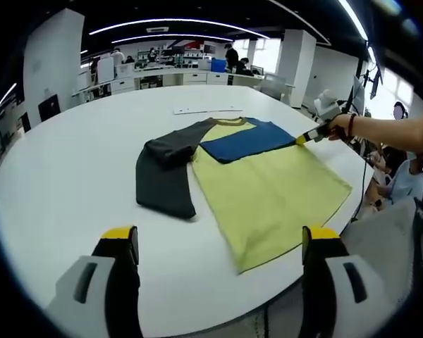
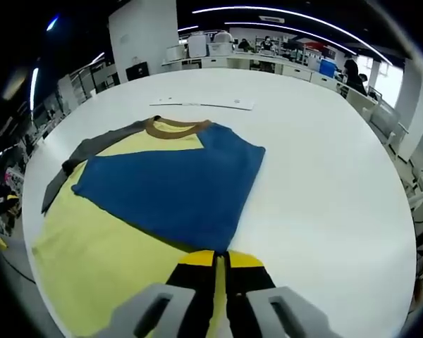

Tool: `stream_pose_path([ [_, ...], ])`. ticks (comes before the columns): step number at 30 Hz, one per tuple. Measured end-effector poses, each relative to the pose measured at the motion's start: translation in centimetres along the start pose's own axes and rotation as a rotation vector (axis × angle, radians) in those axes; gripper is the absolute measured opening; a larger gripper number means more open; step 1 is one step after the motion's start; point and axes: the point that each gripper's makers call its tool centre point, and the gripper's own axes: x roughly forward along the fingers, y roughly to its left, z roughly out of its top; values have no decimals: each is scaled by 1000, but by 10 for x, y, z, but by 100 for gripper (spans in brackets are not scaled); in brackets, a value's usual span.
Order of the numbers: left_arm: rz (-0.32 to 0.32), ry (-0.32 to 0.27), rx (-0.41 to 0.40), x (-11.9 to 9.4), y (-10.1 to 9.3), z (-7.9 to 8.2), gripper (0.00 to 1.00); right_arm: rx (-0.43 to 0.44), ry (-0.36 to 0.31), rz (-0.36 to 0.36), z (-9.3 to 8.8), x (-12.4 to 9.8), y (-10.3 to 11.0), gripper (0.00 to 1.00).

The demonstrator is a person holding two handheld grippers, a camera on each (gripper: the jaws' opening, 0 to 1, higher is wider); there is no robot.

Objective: Fold the garment on the visible template until the final outline fits inside the template.

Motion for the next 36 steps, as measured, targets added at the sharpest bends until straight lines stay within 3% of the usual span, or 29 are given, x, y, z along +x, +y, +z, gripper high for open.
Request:
stream_pose_path([
  [24,36,18,-6,3,15,2,87,45,-15,30,-2,-7,-21,3],
  [26,42,18,-5,3,17,3,87,37,-24,35,-1,-10,-18,10],
  [30,60,16,-18,4,22,5,85,40,-51,46,5,-17,-15,39],
  [36,100,5,-65,6,34,7,80,21,-100,92,17,-34,-5,59],
])
